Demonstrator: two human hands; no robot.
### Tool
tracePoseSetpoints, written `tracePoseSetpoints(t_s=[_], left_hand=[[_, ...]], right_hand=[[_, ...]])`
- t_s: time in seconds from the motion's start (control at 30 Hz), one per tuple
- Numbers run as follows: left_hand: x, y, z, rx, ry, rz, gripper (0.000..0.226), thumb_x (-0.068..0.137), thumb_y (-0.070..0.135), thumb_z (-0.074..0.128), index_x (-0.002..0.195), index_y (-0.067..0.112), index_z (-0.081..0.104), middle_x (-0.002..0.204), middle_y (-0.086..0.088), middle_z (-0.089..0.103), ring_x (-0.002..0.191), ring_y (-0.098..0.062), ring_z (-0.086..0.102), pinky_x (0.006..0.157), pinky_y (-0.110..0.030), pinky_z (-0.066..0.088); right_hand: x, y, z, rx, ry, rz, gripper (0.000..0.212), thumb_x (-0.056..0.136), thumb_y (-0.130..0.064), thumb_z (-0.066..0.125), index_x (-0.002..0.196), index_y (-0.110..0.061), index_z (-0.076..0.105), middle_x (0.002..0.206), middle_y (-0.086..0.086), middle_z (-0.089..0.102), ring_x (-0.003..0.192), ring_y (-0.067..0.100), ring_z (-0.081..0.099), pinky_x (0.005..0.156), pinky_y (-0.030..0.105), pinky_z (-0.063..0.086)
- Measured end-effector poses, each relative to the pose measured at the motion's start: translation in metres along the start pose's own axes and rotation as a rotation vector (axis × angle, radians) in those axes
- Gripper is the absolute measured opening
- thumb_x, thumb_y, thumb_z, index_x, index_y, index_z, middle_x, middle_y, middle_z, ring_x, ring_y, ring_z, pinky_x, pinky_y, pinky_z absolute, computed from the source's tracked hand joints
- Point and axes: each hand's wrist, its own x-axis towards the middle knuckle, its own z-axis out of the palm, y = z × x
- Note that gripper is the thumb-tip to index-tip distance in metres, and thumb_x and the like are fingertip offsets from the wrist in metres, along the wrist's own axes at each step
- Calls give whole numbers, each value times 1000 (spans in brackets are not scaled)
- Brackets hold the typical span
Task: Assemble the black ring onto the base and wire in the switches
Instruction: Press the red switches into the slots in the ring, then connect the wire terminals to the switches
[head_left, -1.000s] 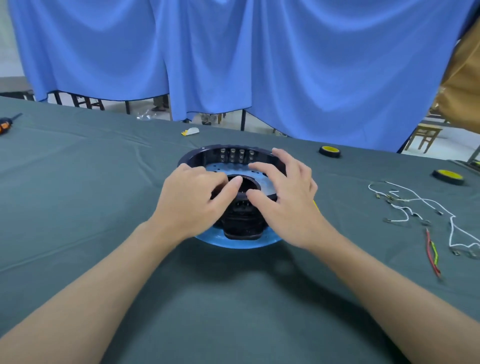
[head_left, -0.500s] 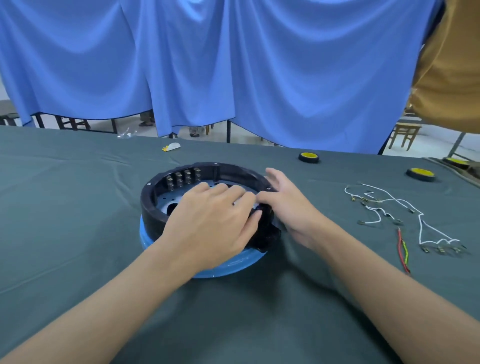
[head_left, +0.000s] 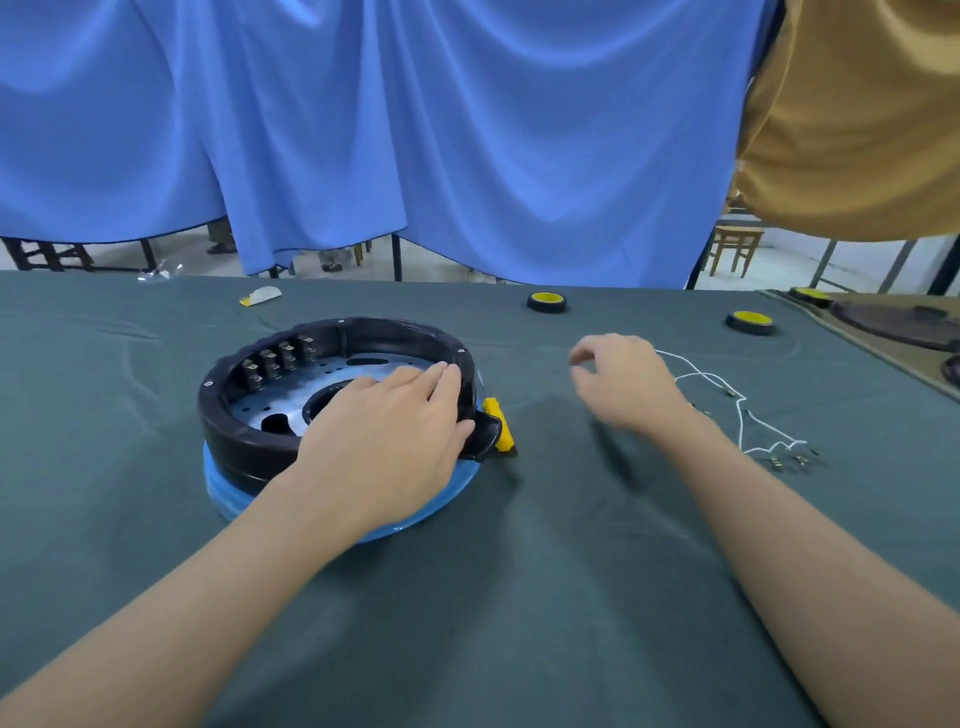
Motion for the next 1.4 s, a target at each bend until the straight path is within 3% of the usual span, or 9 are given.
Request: tracePoseSetpoints(t_s=[0.1,0.2,0.33,0.43,0.57,0.87,1.2,1.33,1.4], left_hand=[[5,2,3,20,0,-22,28,103,44,23,97,18,32,98,7,52,101,-20,54,75,-35,45],[5,1,3,68,-18,-67,33,102,44,23,107,17,41,102,7,58,102,-20,57,68,-34,44],[-3,6,0,195,101,-43,35,101,30,32,88,11,57,75,-2,61,78,-28,61,61,-38,40],[-9,7,3,243,260,-56,37,100,26,36,75,9,58,65,-5,60,73,-31,62,66,-40,43],[-9,14,6,246,321,-87,39,100,26,37,72,9,59,64,-5,62,74,-31,63,71,-41,43],[-14,16,9,220,261,-106,41,101,28,32,88,6,63,75,-7,67,75,-31,62,74,-41,40],[-15,17,4,195,185,-119,43,102,29,28,91,5,63,80,-8,69,74,-32,62,72,-41,39],[-16,17,4,188,163,-132,47,102,31,24,92,6,63,82,-7,69,77,-31,61,74,-40,37],[-15,17,4,185,164,-134,48,102,31,23,92,7,62,82,-6,68,77,-31,61,74,-39,36]], right_hand=[[4,31,4,-263,-21,141,35,88,-18,48,120,-18,61,128,11,55,122,35,42,99,41,36],[12,50,-25,-84,-88,173,30,89,-22,55,117,-25,64,123,9,61,120,33,46,97,35,41],[-3,63,-75,-9,-188,-20,14,86,-17,63,87,-31,68,97,-2,70,82,16,61,66,23,43],[-27,69,-76,-156,-264,-145,32,85,-3,53,80,-32,67,84,-11,67,88,16,63,72,23,40],[-46,90,-72,-215,-240,-164,47,77,12,46,94,-23,72,104,-1,62,105,22,53,82,26,35],[-42,110,-70,-379,-230,-132,35,80,-1,65,89,-34,73,82,-8,61,96,15,46,87,38,45],[-47,113,-76,-297,-225,-96,47,79,9,53,84,-34,72,77,-3,51,84,16,47,73,26,37],[-47,113,-72,-290,-205,-72,28,79,2,65,78,-23,77,56,-19,48,59,-1,46,50,15,32],[-46,111,-72,-300,-170,-98,21,81,-4,68,75,-23,77,58,-16,53,59,1,45,56,21,30]])
